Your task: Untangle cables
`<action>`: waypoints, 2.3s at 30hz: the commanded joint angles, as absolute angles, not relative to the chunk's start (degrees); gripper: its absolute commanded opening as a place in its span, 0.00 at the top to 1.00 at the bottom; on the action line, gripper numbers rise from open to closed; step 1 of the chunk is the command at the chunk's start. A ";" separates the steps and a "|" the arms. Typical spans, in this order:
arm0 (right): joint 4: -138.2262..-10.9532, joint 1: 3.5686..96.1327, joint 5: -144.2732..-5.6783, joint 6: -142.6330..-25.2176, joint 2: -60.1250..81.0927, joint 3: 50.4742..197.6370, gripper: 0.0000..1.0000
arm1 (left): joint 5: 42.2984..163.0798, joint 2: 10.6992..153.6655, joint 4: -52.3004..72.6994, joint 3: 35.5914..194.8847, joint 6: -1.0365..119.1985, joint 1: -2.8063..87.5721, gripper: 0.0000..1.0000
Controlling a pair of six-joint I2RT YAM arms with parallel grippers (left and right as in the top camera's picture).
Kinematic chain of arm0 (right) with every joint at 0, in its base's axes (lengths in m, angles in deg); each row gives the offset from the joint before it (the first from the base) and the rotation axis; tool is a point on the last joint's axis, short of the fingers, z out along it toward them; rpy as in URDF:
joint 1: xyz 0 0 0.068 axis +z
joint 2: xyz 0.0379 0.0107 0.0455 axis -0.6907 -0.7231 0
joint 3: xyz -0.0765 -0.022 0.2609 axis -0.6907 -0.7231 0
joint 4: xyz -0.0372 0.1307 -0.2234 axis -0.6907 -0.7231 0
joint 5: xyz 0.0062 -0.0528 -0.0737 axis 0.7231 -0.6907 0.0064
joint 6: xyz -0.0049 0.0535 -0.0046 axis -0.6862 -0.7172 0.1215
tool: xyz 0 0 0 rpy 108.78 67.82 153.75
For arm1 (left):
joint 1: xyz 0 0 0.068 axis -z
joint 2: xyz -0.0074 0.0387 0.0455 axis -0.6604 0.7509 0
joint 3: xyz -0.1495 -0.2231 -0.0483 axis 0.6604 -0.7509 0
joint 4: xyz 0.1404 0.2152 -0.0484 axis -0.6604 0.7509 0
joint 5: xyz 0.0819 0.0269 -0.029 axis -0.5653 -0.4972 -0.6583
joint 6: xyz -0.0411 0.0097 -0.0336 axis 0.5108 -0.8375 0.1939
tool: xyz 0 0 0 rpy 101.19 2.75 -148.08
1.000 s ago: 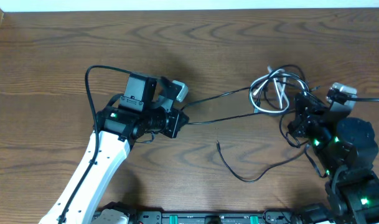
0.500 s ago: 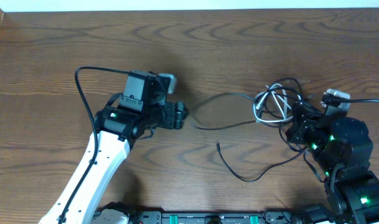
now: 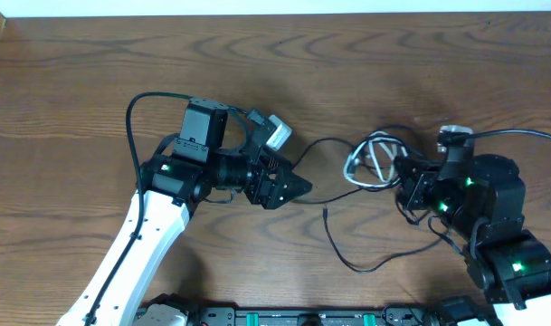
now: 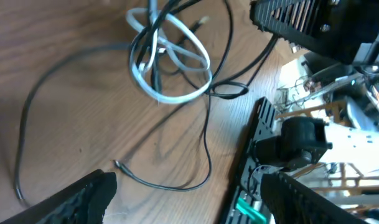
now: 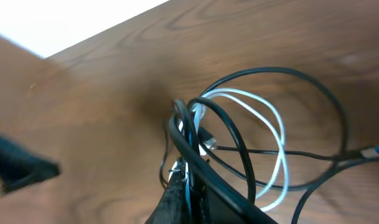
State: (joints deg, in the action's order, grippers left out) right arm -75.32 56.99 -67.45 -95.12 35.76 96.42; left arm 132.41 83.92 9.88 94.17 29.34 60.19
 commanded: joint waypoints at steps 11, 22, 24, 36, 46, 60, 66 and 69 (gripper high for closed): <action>-73.90 56.64 -39.97 -94.07 35.98 97.73 0.99 | 127.56 83.48 2.76 94.82 23.44 64.71 0.20; -73.92 56.64 -33.22 -96.34 35.98 97.73 0.99 | 109.92 83.53 -0.17 94.82 24.40 73.56 0.45; -73.88 56.64 -31.69 -96.38 35.98 97.73 0.99 | 109.97 83.53 -0.24 94.82 25.04 73.56 0.48; -74.97 56.64 -32.98 -96.69 35.98 97.73 0.99 | 109.95 85.73 -0.83 94.82 27.68 73.43 0.92; -86.49 56.64 -61.37 -96.73 35.98 97.73 0.99 | 109.92 80.12 -1.20 94.85 30.77 69.41 0.92; -91.96 56.64 -44.23 -85.04 35.98 97.71 0.99 | 106.73 76.75 -0.52 94.82 33.67 64.19 0.92; -95.41 56.64 -52.85 -82.35 35.98 97.71 0.99 | 101.14 76.40 -2.79 94.85 42.35 62.17 0.92; -97.88 56.64 -64.41 -87.05 35.98 97.69 0.99 | 101.18 75.77 -6.16 94.85 46.46 60.78 0.92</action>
State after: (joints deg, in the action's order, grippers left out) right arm -95.65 56.99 -51.25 -85.04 35.65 96.68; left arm 105.66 77.36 -3.32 94.15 39.51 63.25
